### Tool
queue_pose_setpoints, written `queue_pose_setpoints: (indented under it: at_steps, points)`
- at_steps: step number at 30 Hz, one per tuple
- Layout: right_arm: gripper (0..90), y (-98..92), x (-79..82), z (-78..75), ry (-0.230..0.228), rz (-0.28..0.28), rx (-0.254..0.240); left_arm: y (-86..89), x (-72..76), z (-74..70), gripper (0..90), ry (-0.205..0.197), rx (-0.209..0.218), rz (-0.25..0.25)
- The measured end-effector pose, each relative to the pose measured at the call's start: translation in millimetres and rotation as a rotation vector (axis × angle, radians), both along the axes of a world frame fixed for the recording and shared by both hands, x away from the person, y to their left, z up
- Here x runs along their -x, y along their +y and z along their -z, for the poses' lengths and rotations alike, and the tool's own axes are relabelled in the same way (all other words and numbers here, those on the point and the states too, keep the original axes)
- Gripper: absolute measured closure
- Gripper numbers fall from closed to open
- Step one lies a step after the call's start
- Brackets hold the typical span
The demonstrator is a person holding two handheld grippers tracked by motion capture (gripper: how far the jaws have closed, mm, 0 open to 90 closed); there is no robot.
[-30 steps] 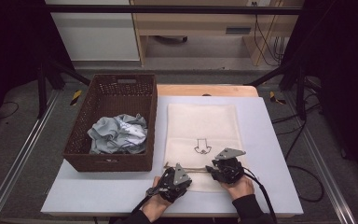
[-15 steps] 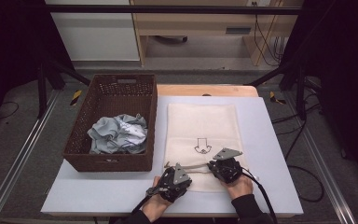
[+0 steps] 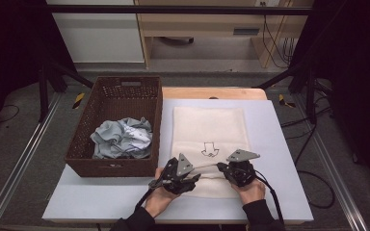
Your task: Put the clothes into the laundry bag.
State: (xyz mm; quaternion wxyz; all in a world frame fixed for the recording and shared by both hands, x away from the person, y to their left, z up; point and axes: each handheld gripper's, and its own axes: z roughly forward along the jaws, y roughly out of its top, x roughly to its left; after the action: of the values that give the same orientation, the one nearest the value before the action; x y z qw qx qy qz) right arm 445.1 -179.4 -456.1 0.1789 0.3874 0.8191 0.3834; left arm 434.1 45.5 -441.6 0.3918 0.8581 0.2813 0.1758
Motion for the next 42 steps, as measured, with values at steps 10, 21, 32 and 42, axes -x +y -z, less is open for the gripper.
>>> queue_pose_setpoints:
  at_steps: [10, 21, 32, 42]
  points:
    - [88.6, -4.0, 0.6, -5.4, -0.033, -0.002, -0.016, -22.6, -23.1, 19.2, 60.0, -0.004, -0.094, -0.047]
    - [71.8, -3.6, 5.8, -6.2, -0.084, 0.028, -0.001, -14.1, -25.4, 9.8, 86.4, 0.009, -0.031, -0.053]
    - [63.6, -1.0, 5.4, 0.6, -0.047, 0.054, 0.030, -12.2, -23.5, 1.2, 85.7, -0.001, 0.019, -0.054]
    - [87.2, -1.2, -1.3, 3.9, -0.049, 0.070, 0.036, -12.0, -17.4, -1.6, 73.3, 0.010, 0.043, -0.015]
